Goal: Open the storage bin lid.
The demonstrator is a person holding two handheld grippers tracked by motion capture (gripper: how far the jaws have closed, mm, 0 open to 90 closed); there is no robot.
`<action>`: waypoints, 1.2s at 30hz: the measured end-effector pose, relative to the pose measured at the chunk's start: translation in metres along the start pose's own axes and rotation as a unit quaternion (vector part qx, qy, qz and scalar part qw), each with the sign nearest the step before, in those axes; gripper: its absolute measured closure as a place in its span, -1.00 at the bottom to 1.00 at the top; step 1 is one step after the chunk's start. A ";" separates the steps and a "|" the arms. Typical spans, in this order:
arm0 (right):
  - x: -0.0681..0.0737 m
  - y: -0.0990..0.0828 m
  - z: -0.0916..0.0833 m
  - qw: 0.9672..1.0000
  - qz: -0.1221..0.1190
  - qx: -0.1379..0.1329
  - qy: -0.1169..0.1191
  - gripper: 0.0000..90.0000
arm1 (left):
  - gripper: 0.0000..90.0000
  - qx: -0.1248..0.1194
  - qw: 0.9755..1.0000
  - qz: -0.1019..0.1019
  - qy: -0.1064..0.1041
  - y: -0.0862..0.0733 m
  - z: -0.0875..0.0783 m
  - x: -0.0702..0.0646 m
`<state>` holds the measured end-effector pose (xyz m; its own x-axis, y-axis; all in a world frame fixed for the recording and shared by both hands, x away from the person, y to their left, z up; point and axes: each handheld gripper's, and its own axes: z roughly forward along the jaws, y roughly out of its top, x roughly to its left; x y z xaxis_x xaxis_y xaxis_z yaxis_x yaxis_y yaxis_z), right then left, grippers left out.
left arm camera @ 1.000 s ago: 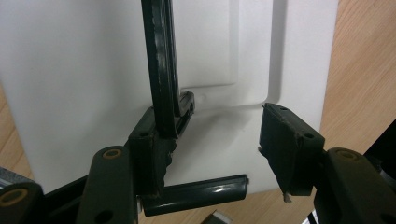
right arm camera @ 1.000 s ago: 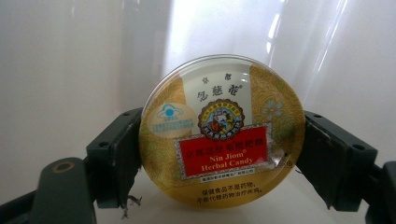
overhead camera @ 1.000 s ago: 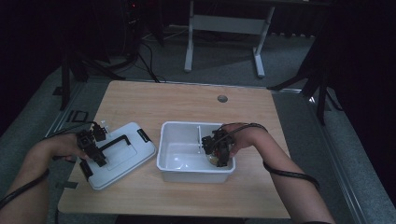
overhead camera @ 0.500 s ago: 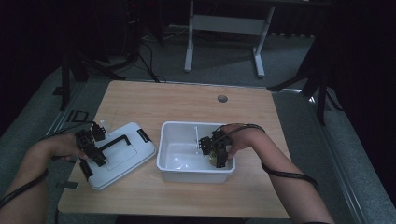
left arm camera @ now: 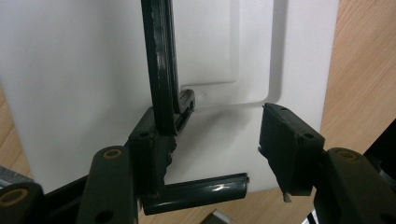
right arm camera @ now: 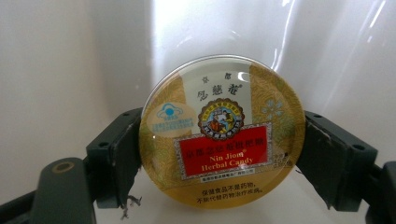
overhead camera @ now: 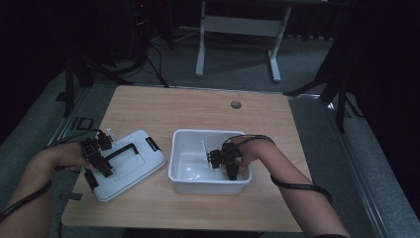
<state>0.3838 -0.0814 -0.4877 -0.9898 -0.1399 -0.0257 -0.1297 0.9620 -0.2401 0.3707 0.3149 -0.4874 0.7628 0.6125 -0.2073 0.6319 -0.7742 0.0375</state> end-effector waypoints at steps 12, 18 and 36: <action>-0.002 -0.002 0.001 1.000 0.014 -0.004 0.018 -0.62 | -0.04 0.000 1.000 -0.002 -0.001 0.001 0.000 -0.001; -0.002 -0.004 -0.006 1.000 0.015 -0.016 0.004 -0.64 | -0.04 0.000 1.000 -0.002 0.000 0.002 0.000 0.000; 0.003 -0.036 -0.072 0.994 0.037 -0.098 -0.037 -0.72 | -0.04 0.004 1.000 -0.002 0.006 0.002 0.000 -0.001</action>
<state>0.3812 -0.1001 -0.4095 -0.9909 -0.0770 -0.1100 -0.0727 0.9965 -0.0423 0.3715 0.3124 -0.4871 0.7620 0.6171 -0.1962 0.6335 -0.7732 0.0289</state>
